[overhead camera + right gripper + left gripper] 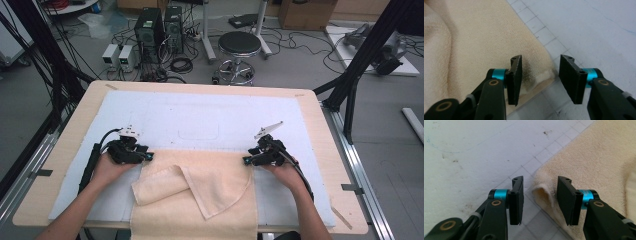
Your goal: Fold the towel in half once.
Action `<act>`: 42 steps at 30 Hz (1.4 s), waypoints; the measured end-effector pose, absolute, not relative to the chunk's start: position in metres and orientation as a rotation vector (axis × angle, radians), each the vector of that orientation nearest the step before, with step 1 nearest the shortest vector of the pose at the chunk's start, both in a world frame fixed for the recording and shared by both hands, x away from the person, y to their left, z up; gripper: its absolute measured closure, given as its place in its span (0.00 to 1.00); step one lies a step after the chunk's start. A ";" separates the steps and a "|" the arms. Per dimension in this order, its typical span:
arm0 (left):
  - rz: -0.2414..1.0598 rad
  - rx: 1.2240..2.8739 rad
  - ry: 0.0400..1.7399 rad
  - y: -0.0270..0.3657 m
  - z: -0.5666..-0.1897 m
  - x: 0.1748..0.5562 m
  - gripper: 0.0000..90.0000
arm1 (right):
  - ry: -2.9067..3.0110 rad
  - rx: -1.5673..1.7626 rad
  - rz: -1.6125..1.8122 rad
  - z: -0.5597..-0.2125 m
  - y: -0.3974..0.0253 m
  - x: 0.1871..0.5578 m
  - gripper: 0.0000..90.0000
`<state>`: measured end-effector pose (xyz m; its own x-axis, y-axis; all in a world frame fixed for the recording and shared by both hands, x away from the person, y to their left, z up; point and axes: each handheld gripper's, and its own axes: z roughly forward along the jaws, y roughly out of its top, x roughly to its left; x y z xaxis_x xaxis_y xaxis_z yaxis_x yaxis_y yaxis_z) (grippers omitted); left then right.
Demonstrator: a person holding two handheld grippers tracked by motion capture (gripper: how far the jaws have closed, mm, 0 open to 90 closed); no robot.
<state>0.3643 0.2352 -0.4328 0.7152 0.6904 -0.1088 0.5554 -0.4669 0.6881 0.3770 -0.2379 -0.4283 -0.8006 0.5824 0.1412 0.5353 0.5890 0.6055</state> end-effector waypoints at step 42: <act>0.405 2.044 1.083 0.226 -0.392 0.463 0.62 | 2.506 0.991 0.928 -0.381 -0.222 0.467 0.59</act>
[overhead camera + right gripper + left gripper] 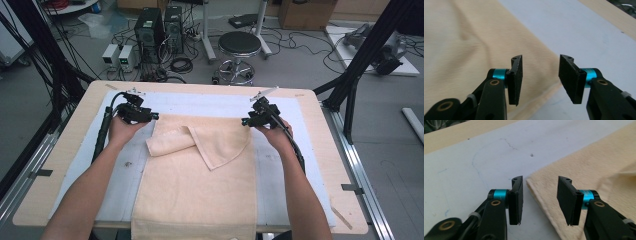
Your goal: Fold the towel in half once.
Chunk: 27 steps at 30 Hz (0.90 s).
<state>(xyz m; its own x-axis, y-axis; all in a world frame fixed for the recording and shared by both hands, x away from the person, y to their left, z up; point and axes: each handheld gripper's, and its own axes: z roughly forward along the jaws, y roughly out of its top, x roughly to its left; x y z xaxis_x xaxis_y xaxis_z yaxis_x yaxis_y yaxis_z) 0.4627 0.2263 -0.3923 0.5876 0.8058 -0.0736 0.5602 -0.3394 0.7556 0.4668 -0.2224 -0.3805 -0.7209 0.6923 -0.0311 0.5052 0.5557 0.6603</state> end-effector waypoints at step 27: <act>0.285 2.119 0.954 0.225 -0.424 0.392 0.72 | 2.706 0.756 0.904 -0.421 -0.162 0.376 0.62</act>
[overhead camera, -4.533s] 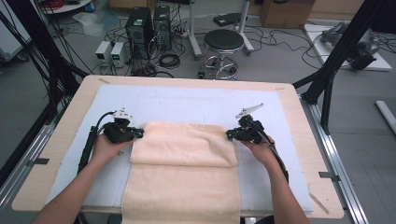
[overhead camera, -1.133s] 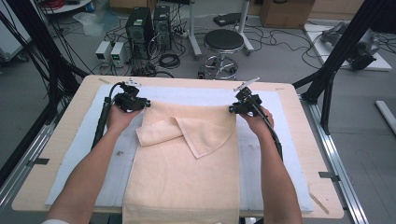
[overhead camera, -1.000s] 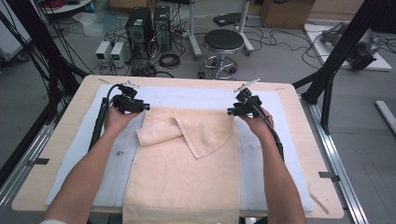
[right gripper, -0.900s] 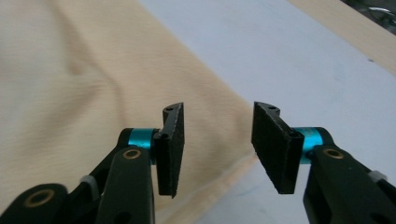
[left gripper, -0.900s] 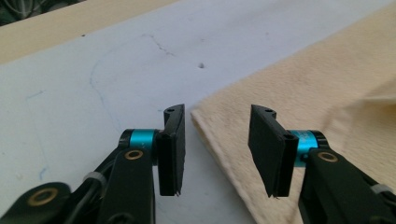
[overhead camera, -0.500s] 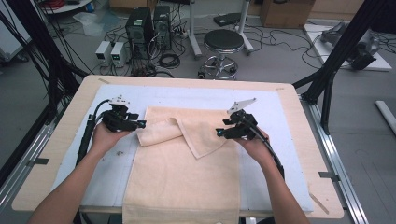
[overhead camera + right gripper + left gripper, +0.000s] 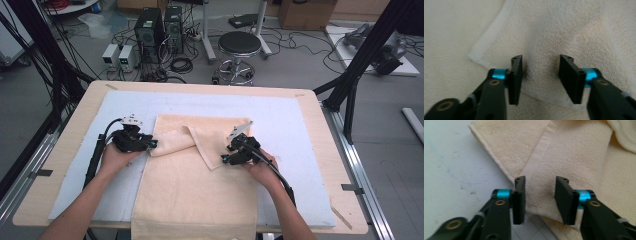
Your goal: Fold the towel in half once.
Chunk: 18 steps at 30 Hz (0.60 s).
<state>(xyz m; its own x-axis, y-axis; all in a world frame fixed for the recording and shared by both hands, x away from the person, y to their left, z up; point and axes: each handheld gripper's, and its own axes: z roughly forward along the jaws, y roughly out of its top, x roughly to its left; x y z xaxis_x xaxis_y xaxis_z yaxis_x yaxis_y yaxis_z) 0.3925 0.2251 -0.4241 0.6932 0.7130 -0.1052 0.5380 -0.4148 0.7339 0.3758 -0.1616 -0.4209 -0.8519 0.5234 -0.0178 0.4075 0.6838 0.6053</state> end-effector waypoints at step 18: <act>0.291 2.075 0.901 0.231 -0.409 0.380 0.72 | 2.732 0.798 0.955 -0.402 -0.213 0.368 0.80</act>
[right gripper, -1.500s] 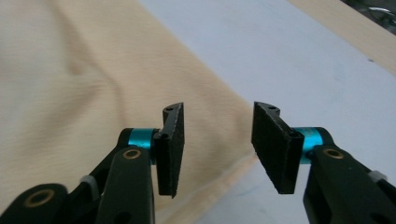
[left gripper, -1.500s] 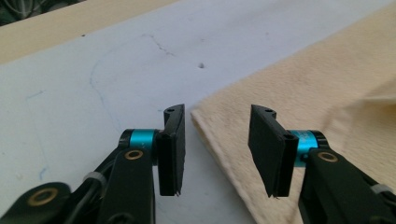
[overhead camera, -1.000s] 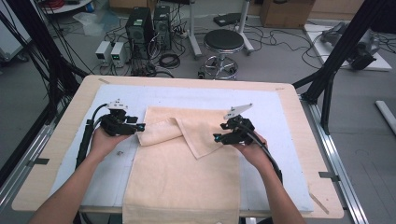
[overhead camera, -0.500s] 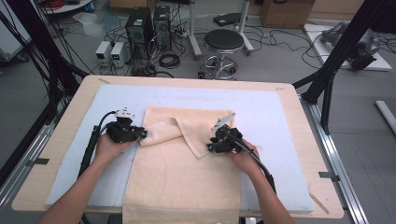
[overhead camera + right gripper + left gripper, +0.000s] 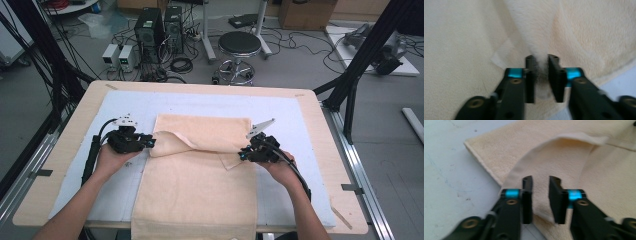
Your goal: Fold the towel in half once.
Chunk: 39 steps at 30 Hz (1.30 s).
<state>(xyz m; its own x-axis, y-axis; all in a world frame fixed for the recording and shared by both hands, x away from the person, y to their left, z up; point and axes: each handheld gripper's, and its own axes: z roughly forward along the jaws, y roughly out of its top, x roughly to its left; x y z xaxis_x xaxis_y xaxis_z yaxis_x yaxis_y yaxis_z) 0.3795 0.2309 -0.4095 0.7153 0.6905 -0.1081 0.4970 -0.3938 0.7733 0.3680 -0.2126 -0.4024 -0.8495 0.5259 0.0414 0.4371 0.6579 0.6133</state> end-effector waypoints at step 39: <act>0.239 2.198 0.730 0.226 -0.413 0.341 0.89 | 2.723 0.767 1.016 -0.392 -0.211 0.357 0.69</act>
<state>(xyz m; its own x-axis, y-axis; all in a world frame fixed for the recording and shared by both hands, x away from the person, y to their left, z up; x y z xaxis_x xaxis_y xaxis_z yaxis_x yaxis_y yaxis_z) 0.3409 0.2260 -0.4127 0.8161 0.5743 -0.0642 0.4248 -0.5210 0.7404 0.3570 -0.2114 -0.3922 -0.8612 0.5059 0.0489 0.4144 0.6431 0.6440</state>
